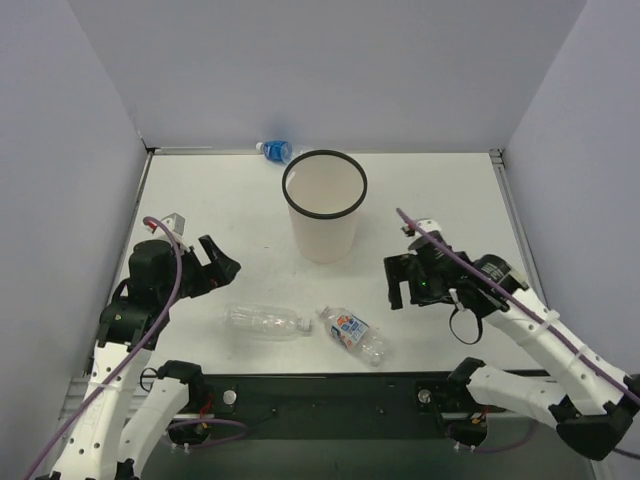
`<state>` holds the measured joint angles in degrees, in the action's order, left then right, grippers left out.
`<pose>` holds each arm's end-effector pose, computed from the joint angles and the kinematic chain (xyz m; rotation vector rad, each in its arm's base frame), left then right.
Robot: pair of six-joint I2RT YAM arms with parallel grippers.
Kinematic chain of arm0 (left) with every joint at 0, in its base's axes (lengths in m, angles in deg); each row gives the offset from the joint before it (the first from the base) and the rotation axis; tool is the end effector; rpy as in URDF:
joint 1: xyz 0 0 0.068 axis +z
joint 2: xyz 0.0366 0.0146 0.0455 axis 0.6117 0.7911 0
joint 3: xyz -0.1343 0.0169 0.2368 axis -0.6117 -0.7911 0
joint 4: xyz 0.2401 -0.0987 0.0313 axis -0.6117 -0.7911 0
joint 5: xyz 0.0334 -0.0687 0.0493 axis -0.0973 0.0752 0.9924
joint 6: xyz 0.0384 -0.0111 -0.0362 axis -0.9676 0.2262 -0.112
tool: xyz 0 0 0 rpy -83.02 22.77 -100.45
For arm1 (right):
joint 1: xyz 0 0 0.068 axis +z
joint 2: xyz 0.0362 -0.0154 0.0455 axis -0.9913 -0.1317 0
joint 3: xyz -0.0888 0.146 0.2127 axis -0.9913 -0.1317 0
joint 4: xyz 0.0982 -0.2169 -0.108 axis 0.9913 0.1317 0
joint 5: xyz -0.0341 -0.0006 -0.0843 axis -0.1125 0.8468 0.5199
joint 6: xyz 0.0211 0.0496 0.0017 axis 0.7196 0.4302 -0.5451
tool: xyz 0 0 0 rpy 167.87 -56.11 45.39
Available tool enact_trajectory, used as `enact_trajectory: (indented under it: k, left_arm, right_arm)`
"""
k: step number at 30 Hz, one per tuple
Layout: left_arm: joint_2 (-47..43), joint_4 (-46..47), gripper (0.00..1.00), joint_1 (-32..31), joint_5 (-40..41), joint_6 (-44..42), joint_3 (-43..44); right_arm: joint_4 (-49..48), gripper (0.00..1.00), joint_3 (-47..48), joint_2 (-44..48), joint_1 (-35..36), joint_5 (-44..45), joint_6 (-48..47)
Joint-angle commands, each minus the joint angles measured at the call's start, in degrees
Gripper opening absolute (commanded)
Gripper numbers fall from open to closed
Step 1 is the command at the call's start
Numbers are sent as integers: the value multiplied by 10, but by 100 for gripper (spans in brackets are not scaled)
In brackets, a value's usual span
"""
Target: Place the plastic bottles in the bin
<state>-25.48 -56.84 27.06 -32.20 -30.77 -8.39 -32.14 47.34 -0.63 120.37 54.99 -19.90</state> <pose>0.1317 -0.0297 0.3216 -0.3518 2.1664 -0.5882 0.1450 0.1094 0.3458 -0.2490 2.3392 0.4491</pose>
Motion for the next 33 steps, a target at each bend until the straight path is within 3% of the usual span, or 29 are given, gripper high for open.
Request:
enact_trajectory:
  k: [1, 6, 15, 21, 25, 29, 33]
  left_arm:
    - [-4, 10, 97, 3, -3, -3, 18]
    - [-12, -5, 97, 3, 3, -3, 23]
    - [-11, -17, 97, 3, 2, 2, 39]
    - [-11, -23, 98, 2, 2, 3, 40]
    - [-10, -28, 97, 3, 2, 0, 41]
    - [-7, -29, 98, 3, 2, -1, 42]
    - [-6, -29, 97, 3, 3, -2, 44]
  right_arm:
    - [-22, 88, 11, -75, 106, 64, 11]
    - [-73, 89, 7, -158, 174, 43, -9]
    - [-190, 89, -71, -234, 187, -71, -15]
    - [-206, 88, -79, -297, 239, -68, -26]
    - [-217, 80, -86, -336, 249, -66, -27]
    - [-221, 66, -86, -339, 249, -63, -34]
    - [-199, 59, -66, -313, 248, -57, -41]
